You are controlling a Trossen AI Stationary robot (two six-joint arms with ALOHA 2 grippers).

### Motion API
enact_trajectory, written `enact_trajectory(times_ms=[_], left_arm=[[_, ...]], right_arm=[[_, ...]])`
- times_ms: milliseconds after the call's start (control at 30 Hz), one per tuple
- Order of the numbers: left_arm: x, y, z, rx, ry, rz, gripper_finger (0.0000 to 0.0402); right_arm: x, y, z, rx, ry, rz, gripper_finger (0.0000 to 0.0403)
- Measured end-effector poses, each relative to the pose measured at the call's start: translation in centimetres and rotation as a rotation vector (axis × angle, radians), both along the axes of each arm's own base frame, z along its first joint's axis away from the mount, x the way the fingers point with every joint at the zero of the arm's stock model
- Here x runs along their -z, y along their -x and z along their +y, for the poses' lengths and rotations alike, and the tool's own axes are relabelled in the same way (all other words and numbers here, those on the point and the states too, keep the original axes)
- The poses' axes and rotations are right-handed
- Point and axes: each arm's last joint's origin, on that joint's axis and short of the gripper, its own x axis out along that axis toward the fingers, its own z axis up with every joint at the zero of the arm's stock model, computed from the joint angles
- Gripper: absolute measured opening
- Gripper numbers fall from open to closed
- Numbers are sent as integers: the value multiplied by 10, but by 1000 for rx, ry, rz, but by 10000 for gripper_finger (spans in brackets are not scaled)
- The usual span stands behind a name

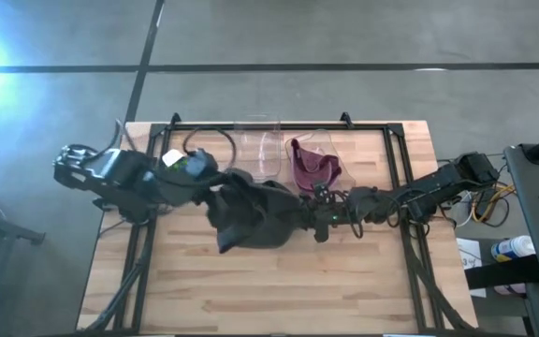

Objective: Pick & Place hat
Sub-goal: Put the bottom black cap into the left transparent bin

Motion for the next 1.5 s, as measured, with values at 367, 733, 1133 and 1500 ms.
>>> enact_trajectory(times_ms=[367,733,1133,1500], left_arm=[[0,56,16,-3,88,143,223],[6,61,18,-26,44,227,223],[1,50,16,-45,0,131,223],[24,-4,-1,23,-68,225,223]], right_arm=[[-5,0,-2,2,-22,-48,11],[-12,0,-11,48,-71,-120,11],[-7,-4,-24,82,-103,-84,12],[-5,-6,-31,95,-114,-67,13]])
